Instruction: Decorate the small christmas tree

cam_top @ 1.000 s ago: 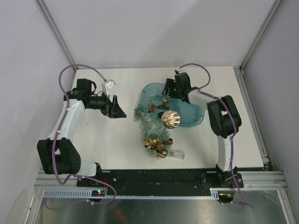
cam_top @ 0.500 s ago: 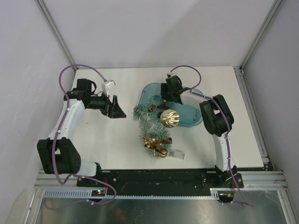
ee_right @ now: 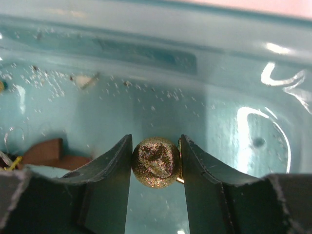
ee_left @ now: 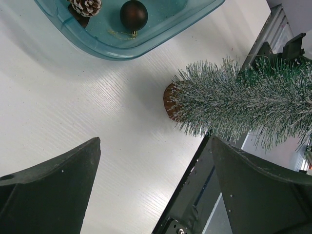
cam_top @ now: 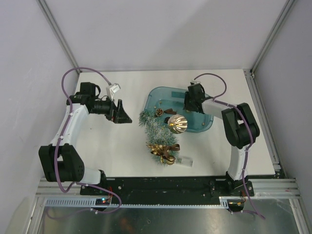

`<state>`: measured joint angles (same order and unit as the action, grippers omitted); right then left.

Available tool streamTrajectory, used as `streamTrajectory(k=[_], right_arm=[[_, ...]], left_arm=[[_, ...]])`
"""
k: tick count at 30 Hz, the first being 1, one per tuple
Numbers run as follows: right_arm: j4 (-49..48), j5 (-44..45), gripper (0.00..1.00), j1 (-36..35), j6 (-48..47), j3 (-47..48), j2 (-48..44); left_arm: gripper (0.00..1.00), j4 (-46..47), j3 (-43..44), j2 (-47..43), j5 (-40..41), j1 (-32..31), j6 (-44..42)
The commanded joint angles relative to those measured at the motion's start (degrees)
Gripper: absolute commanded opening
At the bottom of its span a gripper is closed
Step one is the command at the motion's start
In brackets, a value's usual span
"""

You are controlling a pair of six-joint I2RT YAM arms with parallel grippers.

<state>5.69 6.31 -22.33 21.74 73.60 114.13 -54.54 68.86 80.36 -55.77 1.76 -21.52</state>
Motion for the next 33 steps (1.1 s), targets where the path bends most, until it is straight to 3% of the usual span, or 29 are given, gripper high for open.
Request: streamTrajectory(k=[1, 6, 12, 22, 33], right_arm=[[-0.1, 2.0, 0.36, 0.0, -0.7, -4.0, -6.7], [1.6, 1.9, 0.54, 0.0, -1.1, -6.0, -9.0], [1.9, 0.5, 0.67, 0.6, -2.7, -5.9, -9.4], [5.4, -0.4, 0.67, -0.6, -5.9, -5.9, -10.6], [8.9, -2.0, 0.61, -4.3, -3.4, -6.4, -14.8]], left_arm=[[1.0, -0.1, 1.2, -0.9, -2.4, 0.4, -1.3], [1.0, -0.1, 1.4, -0.8, -3.2, 0.4, -1.9], [1.0, -0.2, 1.5, -1.4, -3.8, 0.4, -2.7], [1.0, -0.1, 1.4, -2.4, -4.8, 0.4, -3.5], [1.0, -0.1, -0.5, -4.4, -5.0, 0.5, -5.3]])
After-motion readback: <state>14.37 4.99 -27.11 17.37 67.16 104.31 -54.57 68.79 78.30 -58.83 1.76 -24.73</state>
